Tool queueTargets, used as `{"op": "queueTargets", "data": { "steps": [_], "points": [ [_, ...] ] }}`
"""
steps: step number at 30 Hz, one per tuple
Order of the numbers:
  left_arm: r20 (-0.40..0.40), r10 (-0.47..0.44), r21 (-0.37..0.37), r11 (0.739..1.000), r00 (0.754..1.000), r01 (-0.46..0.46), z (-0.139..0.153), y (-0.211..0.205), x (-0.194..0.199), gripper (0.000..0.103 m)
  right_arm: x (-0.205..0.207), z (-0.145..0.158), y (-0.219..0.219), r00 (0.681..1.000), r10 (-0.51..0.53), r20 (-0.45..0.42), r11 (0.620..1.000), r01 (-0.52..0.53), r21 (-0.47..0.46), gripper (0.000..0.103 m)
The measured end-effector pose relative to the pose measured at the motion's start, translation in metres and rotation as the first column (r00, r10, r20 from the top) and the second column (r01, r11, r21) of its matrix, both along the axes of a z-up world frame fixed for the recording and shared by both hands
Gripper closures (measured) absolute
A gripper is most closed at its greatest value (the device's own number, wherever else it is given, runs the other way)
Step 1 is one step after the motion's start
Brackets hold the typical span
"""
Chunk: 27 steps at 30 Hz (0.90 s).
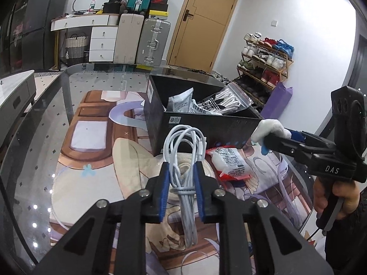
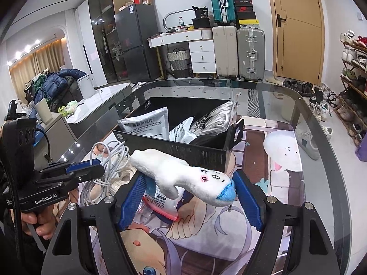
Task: Organize soft objects
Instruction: 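Carry the cable with the left gripper while the right carries the plush toy into the box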
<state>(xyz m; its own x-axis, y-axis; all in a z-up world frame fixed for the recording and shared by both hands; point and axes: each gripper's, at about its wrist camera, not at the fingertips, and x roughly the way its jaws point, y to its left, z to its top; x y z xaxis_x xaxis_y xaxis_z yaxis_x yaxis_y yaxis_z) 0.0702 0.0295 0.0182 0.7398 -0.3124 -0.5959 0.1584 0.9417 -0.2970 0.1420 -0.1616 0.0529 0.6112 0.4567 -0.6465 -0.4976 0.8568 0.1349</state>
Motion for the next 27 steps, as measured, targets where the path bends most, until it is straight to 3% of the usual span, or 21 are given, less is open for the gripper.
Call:
{"op": "queueTargets", "data": {
  "steps": [14,27],
  "points": [
    [0.099,0.004,-0.018,1.0,0.995,-0.002,0.039,0.005,-0.012,0.087,0.004,0.005,0.001,1.0,0.002,0.024,1.0,-0.002,0.011,0.025],
    [0.167,0.001,-0.037,0.999,0.986,0.005,0.081,0.01,0.024,0.087,0.025,0.019,0.013,0.999,-0.008,0.051,1.0,0.009,-0.006,0.025]
  ]
}}
